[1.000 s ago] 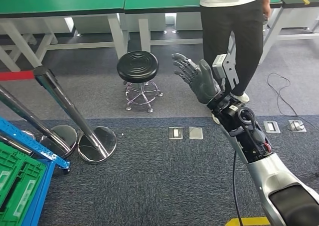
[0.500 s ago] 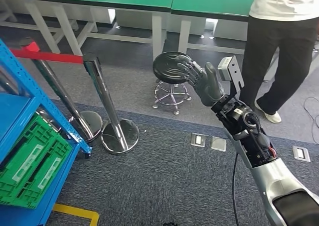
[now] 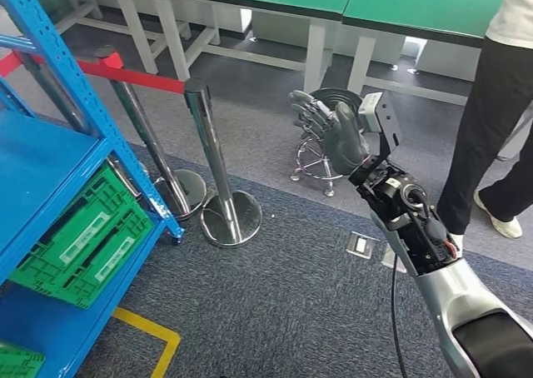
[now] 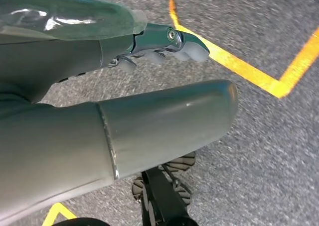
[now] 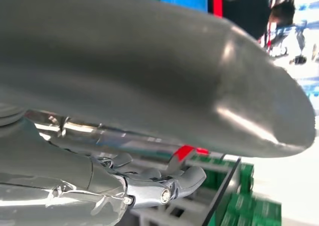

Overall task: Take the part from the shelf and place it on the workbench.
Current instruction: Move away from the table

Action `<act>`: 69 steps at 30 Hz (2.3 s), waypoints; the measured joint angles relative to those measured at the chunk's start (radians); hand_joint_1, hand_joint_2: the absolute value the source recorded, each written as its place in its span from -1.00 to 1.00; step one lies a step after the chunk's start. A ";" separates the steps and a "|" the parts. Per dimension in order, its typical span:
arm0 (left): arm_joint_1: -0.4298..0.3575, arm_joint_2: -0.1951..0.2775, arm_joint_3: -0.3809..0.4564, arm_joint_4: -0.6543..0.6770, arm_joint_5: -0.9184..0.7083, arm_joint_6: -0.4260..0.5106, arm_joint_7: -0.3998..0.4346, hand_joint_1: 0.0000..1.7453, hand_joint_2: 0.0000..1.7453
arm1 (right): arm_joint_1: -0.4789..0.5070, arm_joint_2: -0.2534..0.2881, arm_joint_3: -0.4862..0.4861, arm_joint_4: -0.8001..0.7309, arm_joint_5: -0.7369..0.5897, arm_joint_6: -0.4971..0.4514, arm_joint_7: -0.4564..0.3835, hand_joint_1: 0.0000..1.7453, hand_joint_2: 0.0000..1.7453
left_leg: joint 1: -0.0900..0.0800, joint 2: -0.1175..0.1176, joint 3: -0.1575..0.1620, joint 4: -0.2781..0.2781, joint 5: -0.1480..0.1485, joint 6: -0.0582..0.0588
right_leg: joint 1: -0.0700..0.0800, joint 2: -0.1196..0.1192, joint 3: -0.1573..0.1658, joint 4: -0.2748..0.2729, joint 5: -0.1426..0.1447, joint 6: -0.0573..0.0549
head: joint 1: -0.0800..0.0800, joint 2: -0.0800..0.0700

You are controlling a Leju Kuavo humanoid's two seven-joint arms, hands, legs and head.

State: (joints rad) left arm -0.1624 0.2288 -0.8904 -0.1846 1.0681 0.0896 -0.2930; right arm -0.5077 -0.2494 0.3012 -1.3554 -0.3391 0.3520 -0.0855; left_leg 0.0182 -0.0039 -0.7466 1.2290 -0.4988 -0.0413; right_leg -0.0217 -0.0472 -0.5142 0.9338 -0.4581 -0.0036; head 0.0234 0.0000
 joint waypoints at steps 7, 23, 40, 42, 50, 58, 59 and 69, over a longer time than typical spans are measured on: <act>-0.005 0.004 0.000 0.000 0.000 0.001 0.003 -1.00 -1.00 | -0.008 0.001 0.003 0.000 0.000 0.004 -0.001 -1.00 -1.00 | -0.010 0.044 0.152 -0.282 0.100 0.033 | 0.009 -0.071 0.020 0.000 -0.021 0.034 | 0.002 0.000; -0.019 0.002 0.000 0.000 -0.012 0.004 0.015 -1.00 -1.00 | -0.018 -0.002 0.002 0.014 -0.002 0.004 0.003 -1.00 -1.00 | -0.006 -0.132 0.142 -0.276 0.104 0.026 | -0.003 0.095 -0.005 0.013 -0.002 0.013 | 0.039 0.000; -0.033 0.005 0.000 0.000 -0.016 0.002 0.016 -1.00 -1.00 | -0.013 -0.006 -0.008 0.011 -0.002 0.001 0.004 -1.00 -1.00 | -0.003 0.013 0.146 -0.285 0.112 0.051 | 0.003 -0.019 0.003 0.066 -0.074 0.041 | 0.008 0.000; -0.035 0.004 0.000 0.000 -0.016 0.002 0.016 -1.00 -1.00 | -0.009 -0.008 -0.010 0.011 -0.002 0.000 0.004 -1.00 -1.00 | -0.003 -0.008 0.147 -0.286 0.112 0.059 | 0.002 0.029 -0.065 0.212 -0.143 0.042 | 0.020 0.000; -0.035 -0.001 0.000 0.000 -0.016 0.001 0.016 -1.00 -1.00 | 0.002 -0.009 -0.014 0.011 -0.002 0.000 0.004 -1.00 -1.00 | -0.006 -0.116 0.142 -0.274 0.111 0.047 | 0.000 0.124 -0.018 0.038 -0.011 0.022 | 0.043 0.000; -0.035 0.001 -0.001 0.000 -0.018 -0.002 0.020 -1.00 -1.00 | 0.002 -0.009 -0.015 0.011 0.005 0.011 0.003 -1.00 -1.00 | -0.004 -0.011 0.008 -0.031 0.003 0.003 | 0.000 0.031 0.007 0.006 -0.004 -0.011 | 0.009 0.000; -0.034 0.000 -0.001 0.000 -0.018 -0.002 0.020 -1.00 -1.00 | 0.003 -0.009 -0.015 0.011 0.005 0.012 0.004 -1.00 -1.00 | -0.001 -0.005 -0.014 0.012 -0.007 0.000 | 0.001 0.018 0.007 0.006 -0.005 -0.011 | 0.006 0.000; -0.035 0.001 -0.001 0.000 -0.021 -0.002 0.023 -1.00 -1.00 | -0.007 -0.009 -0.018 0.011 0.018 0.023 0.002 -1.00 -1.00 | -0.007 0.026 0.140 -0.281 0.110 0.044 | 0.008 -0.057 0.028 0.019 -0.048 0.029 | 0.005 0.000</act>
State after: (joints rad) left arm -0.1977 0.2300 -0.8912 -0.1843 1.0476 0.0874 -0.2695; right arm -0.5144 -0.2586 0.2834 -1.3443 -0.3208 0.3749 -0.0839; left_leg 0.0112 0.0218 -0.6070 0.9484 -0.3883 0.0025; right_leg -0.0135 -0.1041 -0.4861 0.9531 -0.5059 0.0255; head 0.0281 0.0000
